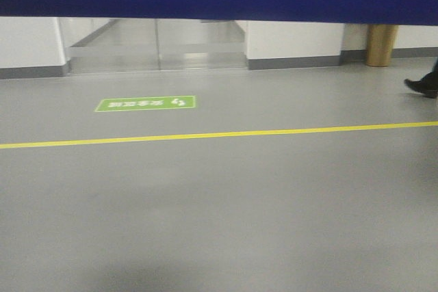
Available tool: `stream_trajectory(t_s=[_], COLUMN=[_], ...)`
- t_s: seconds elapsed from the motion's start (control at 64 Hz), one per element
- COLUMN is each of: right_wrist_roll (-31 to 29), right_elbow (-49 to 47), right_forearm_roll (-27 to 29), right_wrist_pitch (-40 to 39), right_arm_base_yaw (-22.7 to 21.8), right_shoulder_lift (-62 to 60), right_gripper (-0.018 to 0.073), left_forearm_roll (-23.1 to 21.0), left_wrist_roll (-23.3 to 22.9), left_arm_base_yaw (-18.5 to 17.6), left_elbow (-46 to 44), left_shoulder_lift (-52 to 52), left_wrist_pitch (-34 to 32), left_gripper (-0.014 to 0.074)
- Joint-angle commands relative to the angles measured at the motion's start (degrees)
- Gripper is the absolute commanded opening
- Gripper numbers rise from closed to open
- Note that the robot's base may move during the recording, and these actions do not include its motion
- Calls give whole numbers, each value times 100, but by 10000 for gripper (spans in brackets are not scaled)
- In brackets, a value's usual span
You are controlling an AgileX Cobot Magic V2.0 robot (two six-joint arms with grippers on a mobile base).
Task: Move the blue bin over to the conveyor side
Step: 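Hold the bin while driving the base to the red-framed conveyor table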
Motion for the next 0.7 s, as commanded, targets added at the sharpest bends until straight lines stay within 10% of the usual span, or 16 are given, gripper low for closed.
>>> stream_trajectory(t_s=[0.0,0.688], right_wrist_roll=[-53,-53], right_elbow=[-69,-69], right_forearm_roll=[-94,-94], right_wrist_pitch=[-524,-524], right_arm_base_yaw=[-35,-35], right_shoulder_lift=[-111,-111], right_gripper=[-81,-81], left_forearm_roll=[-40,-40], left_wrist_roll=[60,60], left_arm_base_yaw=[-23,-23], left_elbow=[-106,-106], left_shoulder_lift=[-114,-114], left_wrist_pitch=[-608,-619], left_gripper=[-19,-19])
